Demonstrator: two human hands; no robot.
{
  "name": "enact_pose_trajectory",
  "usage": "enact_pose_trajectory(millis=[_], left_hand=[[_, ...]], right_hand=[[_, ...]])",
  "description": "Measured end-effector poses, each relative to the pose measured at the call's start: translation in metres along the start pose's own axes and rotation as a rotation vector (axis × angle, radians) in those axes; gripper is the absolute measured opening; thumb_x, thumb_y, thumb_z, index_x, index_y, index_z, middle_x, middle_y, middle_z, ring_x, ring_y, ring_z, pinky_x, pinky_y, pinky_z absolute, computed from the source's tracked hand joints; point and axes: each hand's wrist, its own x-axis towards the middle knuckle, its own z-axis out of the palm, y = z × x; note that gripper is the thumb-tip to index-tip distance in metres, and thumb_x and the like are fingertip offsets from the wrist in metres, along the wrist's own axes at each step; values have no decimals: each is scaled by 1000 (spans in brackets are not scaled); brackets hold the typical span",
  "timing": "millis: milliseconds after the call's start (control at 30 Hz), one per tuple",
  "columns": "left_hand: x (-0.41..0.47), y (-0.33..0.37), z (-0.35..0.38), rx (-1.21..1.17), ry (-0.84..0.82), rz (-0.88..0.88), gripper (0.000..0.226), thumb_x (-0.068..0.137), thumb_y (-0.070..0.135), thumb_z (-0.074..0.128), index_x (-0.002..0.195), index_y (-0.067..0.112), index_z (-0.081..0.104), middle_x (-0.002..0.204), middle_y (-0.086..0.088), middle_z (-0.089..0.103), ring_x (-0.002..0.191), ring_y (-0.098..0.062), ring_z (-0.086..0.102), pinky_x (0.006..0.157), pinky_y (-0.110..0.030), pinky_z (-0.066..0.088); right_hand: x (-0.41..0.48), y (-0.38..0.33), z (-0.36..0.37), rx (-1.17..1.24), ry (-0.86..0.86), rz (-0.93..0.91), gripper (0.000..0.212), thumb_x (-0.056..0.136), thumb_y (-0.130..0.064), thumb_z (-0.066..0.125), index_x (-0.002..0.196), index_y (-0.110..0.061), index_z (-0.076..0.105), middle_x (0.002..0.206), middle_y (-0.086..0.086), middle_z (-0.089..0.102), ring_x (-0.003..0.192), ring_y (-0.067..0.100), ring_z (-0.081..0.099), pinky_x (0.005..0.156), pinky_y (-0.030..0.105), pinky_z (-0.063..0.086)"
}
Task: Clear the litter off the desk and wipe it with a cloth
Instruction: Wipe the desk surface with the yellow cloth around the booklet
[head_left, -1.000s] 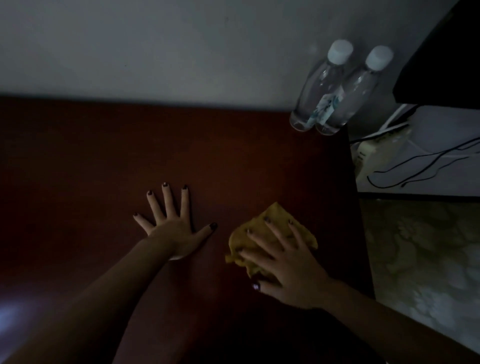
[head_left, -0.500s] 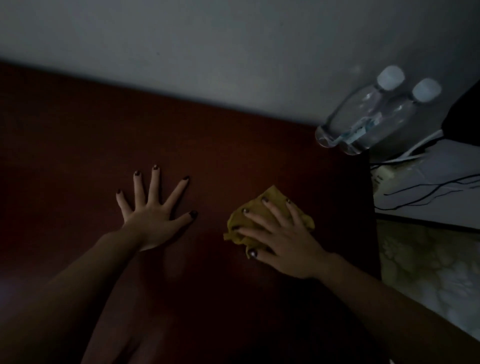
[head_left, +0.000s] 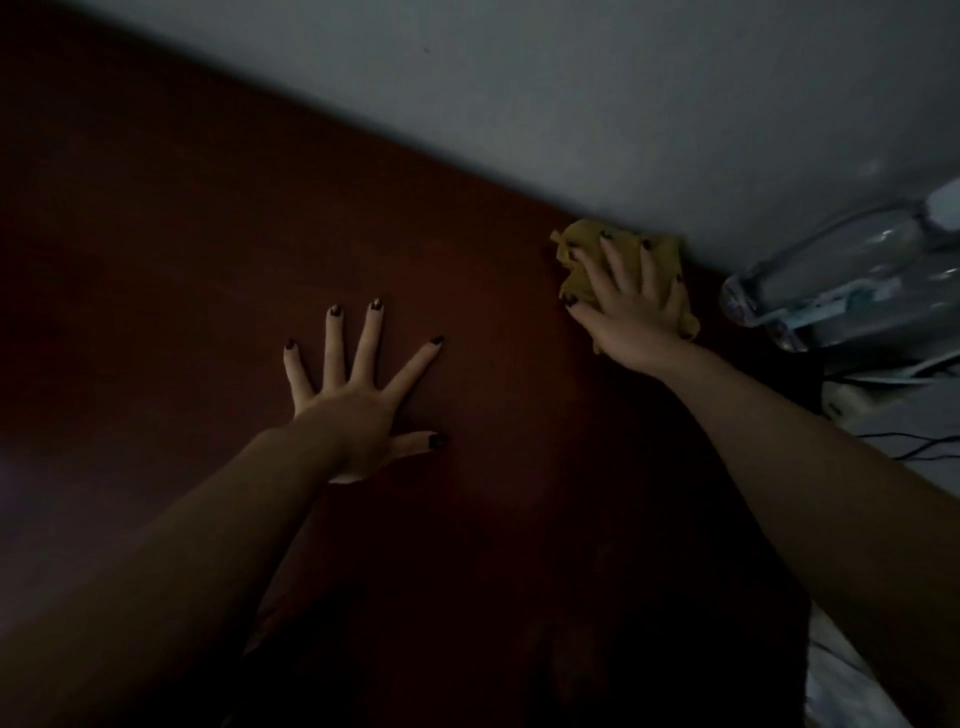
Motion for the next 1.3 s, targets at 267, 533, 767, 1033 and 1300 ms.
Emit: enact_pose_trajectory(millis=[267,533,767,1033,1300], left_hand=[[-6,8,-13,21,-48,-23,87,77,80,30,120,53,-41,125,-1,-61,127,-37,-46,104,-69,-11],[-6,8,-12,0,-68,-17,87,75,83,28,119,53,-41,121,-1,-62,126,-38,-47,103,-69,-11],[-2,6,-9,13,-45,7,86,77,82,25,123,51,-41,122,-4,-63,124,-39,-48,101,-69,-14],[-3,3,-4,8,-21,1,86,76,83,24,119,52,-44,125,-4,-62,120,-37,-52,100,-69,-16],[-2,6,-4,1,2,11,86,76,83,26,122,53,-41,125,-2,-62,123,-36,-50,100,-68,-17]], right_hand=[[-126,-39,24,-218,-82,-533,65,84,-64,34,145,-46,16,156,-9,1,144,35,1,108,62,0],[-194,-47,53,-234,-187,-810,56,92,-59,34,144,-50,13,156,-17,3,145,22,-7,110,54,-8],[-123,-32,24,-208,-175,-624,55,90,-62,25,140,-58,3,149,-26,-12,138,5,-26,109,38,-23],[-18,-41,1,-106,-54,-203,62,90,-56,38,140,-57,3,156,-21,-6,144,12,-12,112,46,-6],[-8,-51,0,119,-54,53,66,87,-61,36,140,-57,-3,155,-19,-15,142,16,-21,110,51,-14]])
